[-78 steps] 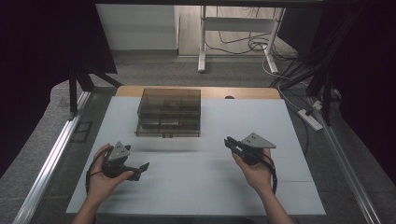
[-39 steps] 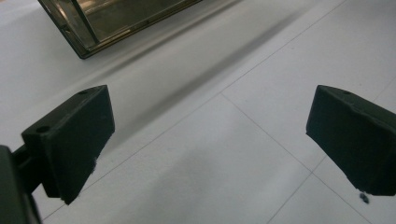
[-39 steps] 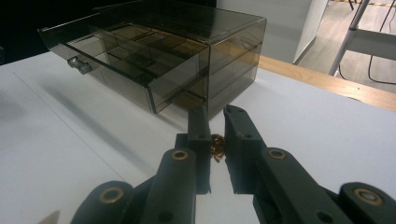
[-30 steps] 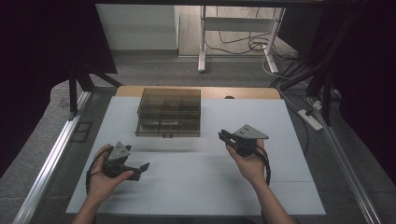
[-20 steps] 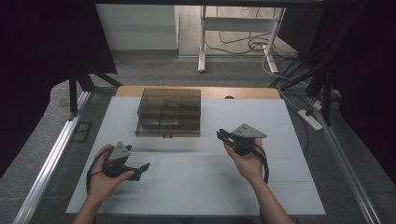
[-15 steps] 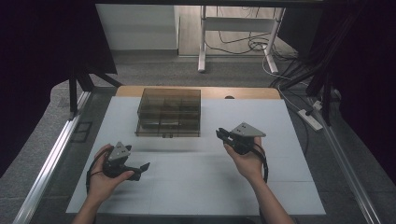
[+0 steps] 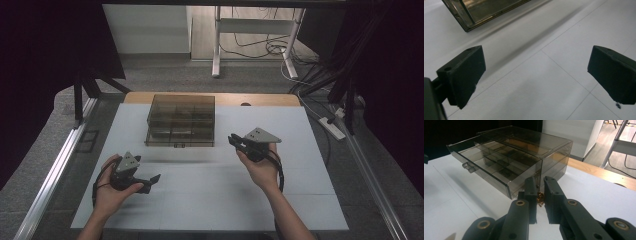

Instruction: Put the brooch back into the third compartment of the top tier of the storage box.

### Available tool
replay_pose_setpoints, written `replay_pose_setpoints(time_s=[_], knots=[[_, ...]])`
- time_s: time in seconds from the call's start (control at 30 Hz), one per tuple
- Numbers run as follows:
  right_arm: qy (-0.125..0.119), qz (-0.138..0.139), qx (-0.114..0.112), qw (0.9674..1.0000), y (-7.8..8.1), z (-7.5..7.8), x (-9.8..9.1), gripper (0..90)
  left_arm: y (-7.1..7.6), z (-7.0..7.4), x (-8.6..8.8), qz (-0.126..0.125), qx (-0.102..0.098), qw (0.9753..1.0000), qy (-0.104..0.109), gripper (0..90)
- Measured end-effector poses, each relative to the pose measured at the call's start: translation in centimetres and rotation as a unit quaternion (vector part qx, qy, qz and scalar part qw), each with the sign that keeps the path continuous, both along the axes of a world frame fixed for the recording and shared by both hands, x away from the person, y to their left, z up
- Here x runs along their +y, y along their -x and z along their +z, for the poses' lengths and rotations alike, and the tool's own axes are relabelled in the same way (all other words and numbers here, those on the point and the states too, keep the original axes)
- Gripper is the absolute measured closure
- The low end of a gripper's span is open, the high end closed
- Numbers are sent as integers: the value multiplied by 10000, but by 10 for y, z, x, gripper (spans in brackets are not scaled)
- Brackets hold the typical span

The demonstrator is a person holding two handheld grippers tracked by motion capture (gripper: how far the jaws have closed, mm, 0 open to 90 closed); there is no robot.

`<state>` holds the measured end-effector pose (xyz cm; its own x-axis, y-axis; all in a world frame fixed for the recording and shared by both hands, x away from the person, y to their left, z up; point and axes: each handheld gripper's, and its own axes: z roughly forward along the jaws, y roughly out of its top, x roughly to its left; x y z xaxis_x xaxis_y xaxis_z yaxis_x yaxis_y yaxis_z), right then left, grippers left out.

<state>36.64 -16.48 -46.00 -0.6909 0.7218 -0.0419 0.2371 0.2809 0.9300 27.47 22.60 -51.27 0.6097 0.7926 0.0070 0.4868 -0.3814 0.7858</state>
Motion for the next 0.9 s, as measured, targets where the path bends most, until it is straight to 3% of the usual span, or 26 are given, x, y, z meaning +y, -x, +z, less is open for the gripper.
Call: replay_pose_setpoints(time_s=[0.9], knots=[[18,95,-20,10000,-8,6,16,806,0,1,1,0,-15,10000,55,23]])
